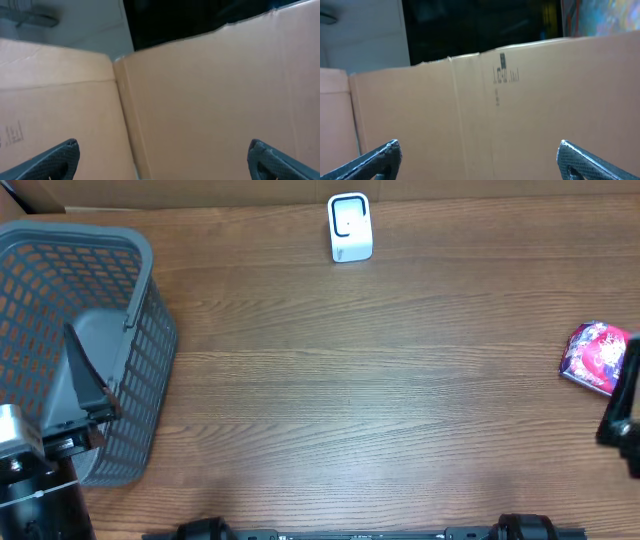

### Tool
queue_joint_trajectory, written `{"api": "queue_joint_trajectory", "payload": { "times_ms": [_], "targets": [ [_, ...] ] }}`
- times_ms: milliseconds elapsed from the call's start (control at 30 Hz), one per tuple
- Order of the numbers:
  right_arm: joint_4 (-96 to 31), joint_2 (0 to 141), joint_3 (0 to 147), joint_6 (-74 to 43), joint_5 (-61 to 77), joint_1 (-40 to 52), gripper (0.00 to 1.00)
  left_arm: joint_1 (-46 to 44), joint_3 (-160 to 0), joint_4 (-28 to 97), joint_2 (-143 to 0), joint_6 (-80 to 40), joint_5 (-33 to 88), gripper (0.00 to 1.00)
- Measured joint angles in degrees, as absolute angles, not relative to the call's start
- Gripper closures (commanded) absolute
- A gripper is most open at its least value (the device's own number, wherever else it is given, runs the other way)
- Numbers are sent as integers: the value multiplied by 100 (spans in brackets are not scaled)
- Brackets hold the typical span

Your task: Scan the item barcode

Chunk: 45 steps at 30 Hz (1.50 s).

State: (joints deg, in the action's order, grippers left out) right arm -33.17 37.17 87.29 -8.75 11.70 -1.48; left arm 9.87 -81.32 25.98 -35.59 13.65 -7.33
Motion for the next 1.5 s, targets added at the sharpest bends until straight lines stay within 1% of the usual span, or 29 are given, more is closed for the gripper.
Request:
{"api": "queue_joint_trajectory", "payload": {
  "times_ms": [200, 333, 467, 600, 800, 967, 1167, 1400, 1500],
  "targets": [
    [-3212, 3520, 8204, -880, 1022, -97, 0, 987, -8016, 2626, -3514, 1365, -661, 0],
    [-3166, 3308, 7933, -882, 1085, -45, 0, 1050, -7738, 2705, -2980, 1365, -672, 0],
    [-2976, 2659, 7502, -943, 1146, 19, 0, 1330, -7218, 2644, -1909, 1365, -683, 0],
    [-2912, 1717, 6960, -1094, 1223, 23, 0, 1398, -6722, 2569, -976, 1337, -489, 0],
    [-3028, 587, 6403, -1201, 1374, 38, 0, 1391, -6158, 2462, -331, 1063, -263, 0],
    [-3264, 75, 6176, -1205, 1409, 38, 0, 1269, -6112, 2460, -110, 888, -228, 0],
    [-2355, 51, 5664, -1210, 1422, 40, 0, 993, -6112, 2460, -102, 845, -220, 0],
    [-864, 51, 4372, -1387, 1581, 40, 0, 982, -6110, 2438, -102, 845, -213, 0],
    [336, 54, 3393, -1441, 1608, 40, 0, 982, -6110, 2427, -102, 845, -213, 0]
  ]
}}
